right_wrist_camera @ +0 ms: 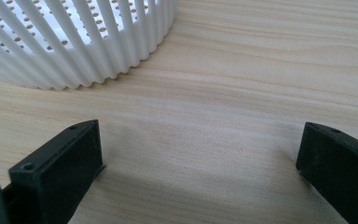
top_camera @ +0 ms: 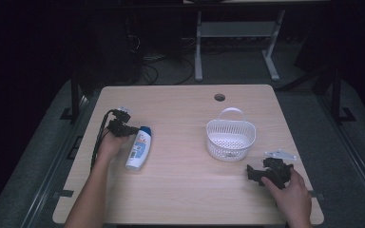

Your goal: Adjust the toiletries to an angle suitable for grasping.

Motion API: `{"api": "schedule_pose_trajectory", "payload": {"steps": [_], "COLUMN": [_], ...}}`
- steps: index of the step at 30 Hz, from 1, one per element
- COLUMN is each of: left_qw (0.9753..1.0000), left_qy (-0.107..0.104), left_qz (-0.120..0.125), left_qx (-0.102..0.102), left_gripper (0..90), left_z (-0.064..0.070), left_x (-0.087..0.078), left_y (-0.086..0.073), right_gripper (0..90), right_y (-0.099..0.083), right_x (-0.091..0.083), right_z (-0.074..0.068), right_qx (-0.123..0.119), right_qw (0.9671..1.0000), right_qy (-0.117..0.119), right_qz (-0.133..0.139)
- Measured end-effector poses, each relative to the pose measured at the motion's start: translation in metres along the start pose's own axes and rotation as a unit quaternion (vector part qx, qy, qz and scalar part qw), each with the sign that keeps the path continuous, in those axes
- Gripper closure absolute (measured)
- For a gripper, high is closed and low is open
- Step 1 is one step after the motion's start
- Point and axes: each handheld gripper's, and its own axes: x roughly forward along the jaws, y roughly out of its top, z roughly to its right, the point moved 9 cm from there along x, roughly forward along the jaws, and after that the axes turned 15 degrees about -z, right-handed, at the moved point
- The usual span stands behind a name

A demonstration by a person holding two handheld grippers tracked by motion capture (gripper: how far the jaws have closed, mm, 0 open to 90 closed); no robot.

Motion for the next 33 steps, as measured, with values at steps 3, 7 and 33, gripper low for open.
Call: {"api": "schedule_pose_trajectory", "payload": {"steps": [3, 7, 33], "left_qw": [1.0, 0.9999, 0.9992], "left_qy": [-0.004, -0.011, -0.027], "left_qz": [0.002, 0.006, 0.025], "left_qx": [0.006, 0.011, 0.017], "left_gripper": [90.0, 90.0, 41.2], "left_z": [0.007, 0.016, 0.034], "left_x": [0.002, 0.004, -0.026], "left_y": [0.003, 0.007, 0.009], "right_gripper": [0.0, 0.0, 0.0], "right_y": [0.0, 0.0, 0.0], "right_x": [0.0, 0.0, 0.0], "right_z": [0.0, 0.0, 0.0], "right_qx": [0.0, 0.0, 0.0], "right_qw": [1.0, 1.0, 1.0], "right_qy": [0.0, 0.0, 0.0], "right_qz": [0.0, 0.0, 0.0]}}
